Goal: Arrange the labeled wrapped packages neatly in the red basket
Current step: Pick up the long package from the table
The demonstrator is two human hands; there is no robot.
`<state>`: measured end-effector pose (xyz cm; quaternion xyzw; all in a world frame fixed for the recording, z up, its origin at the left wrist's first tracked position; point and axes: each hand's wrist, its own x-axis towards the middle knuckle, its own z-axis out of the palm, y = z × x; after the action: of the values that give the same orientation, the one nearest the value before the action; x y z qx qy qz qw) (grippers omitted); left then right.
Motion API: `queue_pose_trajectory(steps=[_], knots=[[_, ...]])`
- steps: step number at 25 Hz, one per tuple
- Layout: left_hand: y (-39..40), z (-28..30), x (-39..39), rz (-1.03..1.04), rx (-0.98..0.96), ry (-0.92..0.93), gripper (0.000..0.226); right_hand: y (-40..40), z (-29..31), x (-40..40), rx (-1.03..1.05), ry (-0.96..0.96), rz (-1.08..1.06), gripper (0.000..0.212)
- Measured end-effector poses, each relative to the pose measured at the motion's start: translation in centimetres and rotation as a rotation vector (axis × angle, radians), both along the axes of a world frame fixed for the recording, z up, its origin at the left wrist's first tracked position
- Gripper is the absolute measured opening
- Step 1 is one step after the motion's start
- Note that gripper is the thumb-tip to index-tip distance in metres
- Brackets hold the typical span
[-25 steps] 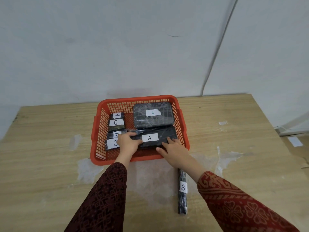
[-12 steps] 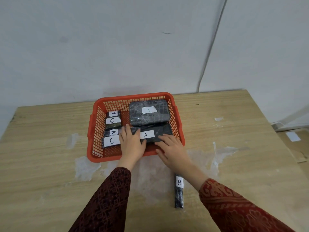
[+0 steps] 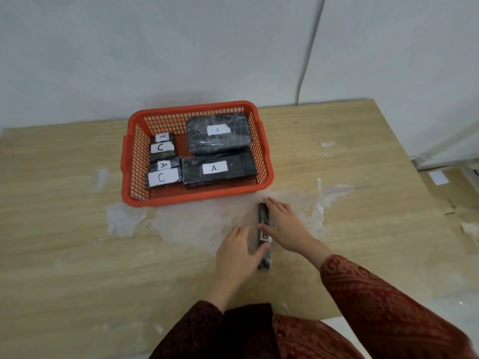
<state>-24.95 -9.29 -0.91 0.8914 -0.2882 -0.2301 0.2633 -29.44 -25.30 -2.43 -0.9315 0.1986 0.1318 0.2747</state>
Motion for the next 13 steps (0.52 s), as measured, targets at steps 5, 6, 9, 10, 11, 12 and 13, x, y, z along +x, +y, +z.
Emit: queue_pose_trajectory(steps=[5, 6, 9, 10, 11, 12, 13], knots=[[-0.6, -2.1, -1.7, -0.089, 0.103, 0.105, 0.050, 0.9, -0.5, -0.5, 0.175, -0.142, -0.233, 0.053], [-0.6, -2.2, -1.6, -0.081, 0.070, 0.163, 0.050, 1.1, -0.2, -0.7, 0.222, -0.172, -0.292, 0.050], [-0.3, -1.3, -1.5, -0.108, -0.047, 0.269, 0.049, 0.8, 2.0, -1.7, 0.288, -0.257, -0.407, 0.042], [-0.1, -0.6, -1.3, -0.111, -0.112, 0.254, 0.047, 0.5, 3.1, -1.9, 0.323, -0.304, -0.440, 0.038], [0.1, 0.4, -1.0, -0.102, -0.192, 0.227, 0.044, 0.0, 4.4, -2.1, 0.371, -0.353, -0.477, 0.034], [0.4, 1.5, -0.5, -0.088, -0.276, 0.192, 0.041, -0.4, 5.7, -2.1, 0.432, -0.403, -0.520, 0.030], [0.6, 2.7, 0.3, -0.075, -0.352, 0.153, 0.037, -0.8, 7.1, -1.9, 0.516, -0.461, -0.571, 0.027]])
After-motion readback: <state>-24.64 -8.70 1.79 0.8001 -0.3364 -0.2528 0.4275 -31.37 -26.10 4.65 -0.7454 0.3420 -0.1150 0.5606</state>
